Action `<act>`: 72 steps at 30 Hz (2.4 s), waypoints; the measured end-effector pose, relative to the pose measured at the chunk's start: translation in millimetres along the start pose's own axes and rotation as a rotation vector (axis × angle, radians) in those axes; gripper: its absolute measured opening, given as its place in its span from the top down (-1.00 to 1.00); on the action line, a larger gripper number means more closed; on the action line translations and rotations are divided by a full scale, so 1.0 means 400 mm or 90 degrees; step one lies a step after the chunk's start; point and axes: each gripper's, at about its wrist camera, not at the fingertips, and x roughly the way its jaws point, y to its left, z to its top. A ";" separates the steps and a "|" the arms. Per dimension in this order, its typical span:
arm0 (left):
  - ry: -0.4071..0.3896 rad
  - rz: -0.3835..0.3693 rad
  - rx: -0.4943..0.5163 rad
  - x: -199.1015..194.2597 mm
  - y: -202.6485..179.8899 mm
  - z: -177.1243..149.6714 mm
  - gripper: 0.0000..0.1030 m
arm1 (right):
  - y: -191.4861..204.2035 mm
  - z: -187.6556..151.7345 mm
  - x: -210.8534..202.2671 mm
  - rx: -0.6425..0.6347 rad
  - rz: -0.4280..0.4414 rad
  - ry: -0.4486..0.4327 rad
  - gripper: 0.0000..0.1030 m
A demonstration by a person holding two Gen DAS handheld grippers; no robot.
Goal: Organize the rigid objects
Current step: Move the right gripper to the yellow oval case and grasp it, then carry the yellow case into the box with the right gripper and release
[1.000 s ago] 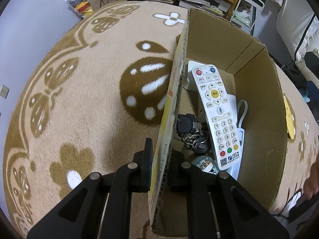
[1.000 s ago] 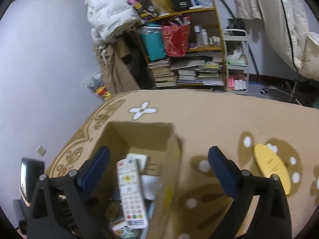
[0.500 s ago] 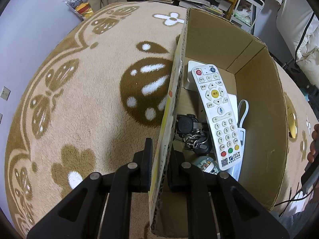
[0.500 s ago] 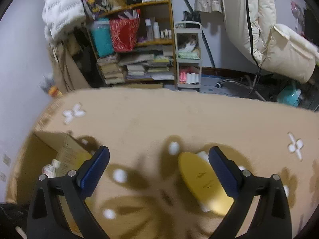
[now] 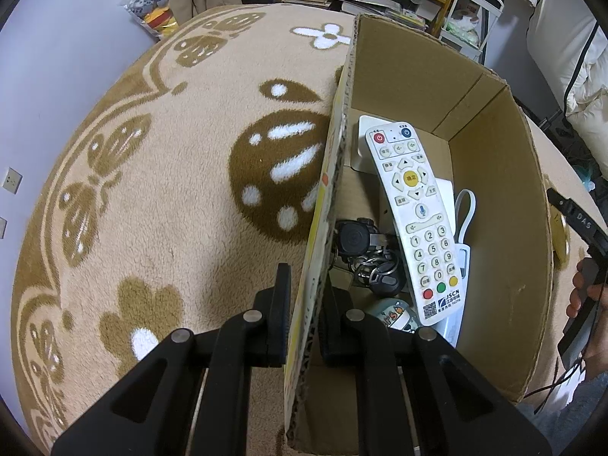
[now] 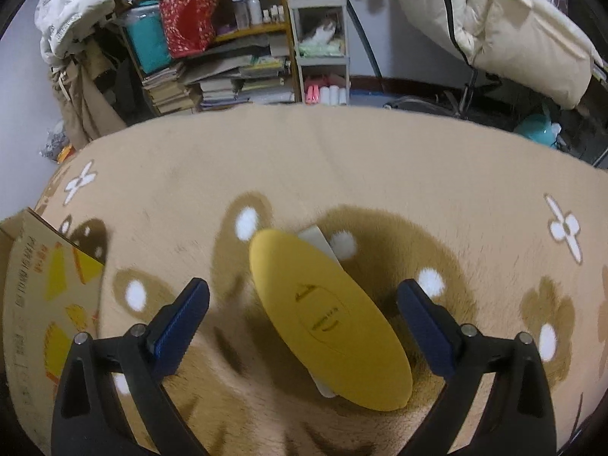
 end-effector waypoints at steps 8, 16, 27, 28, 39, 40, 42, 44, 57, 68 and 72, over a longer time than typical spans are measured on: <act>0.000 0.009 0.006 0.001 -0.005 0.002 0.76 | -0.025 -0.029 0.028 0.013 -0.012 0.012 -0.28; 0.001 0.010 0.004 0.002 -0.005 0.005 0.76 | -0.037 -0.054 0.003 0.042 -0.002 0.002 -0.15; 0.002 0.007 0.000 0.004 -0.004 0.004 0.76 | 0.008 -0.033 -0.064 0.042 0.044 -0.013 -0.15; 0.002 0.006 0.000 0.004 -0.003 0.005 0.76 | 0.019 -0.031 -0.072 0.037 0.050 -0.018 -0.15; 0.003 -0.001 -0.004 0.005 -0.003 0.005 0.76 | 0.225 -0.002 -0.226 -0.048 0.161 -0.093 -0.15; 0.002 -0.001 -0.004 0.005 -0.003 0.004 0.76 | 0.242 0.000 -0.233 -0.055 0.168 -0.094 -0.15; 0.002 -0.002 -0.005 0.004 -0.002 0.004 0.76 | 0.287 -0.001 -0.250 -0.068 0.191 -0.095 -0.15; 0.002 -0.003 -0.005 0.004 -0.002 0.003 0.76 | 0.331 -0.007 -0.265 -0.082 0.221 -0.095 -0.15; 0.000 -0.003 -0.003 0.003 -0.003 0.000 0.76 | 0.521 -0.099 -0.207 -0.157 0.284 -0.037 -0.15; 0.001 -0.007 -0.001 0.001 -0.002 0.001 0.76 | 0.488 -0.082 -0.240 -0.140 0.260 -0.060 -0.17; 0.001 -0.004 0.003 0.001 -0.004 0.001 0.76 | 0.451 -0.064 -0.281 -0.130 0.235 -0.101 -0.72</act>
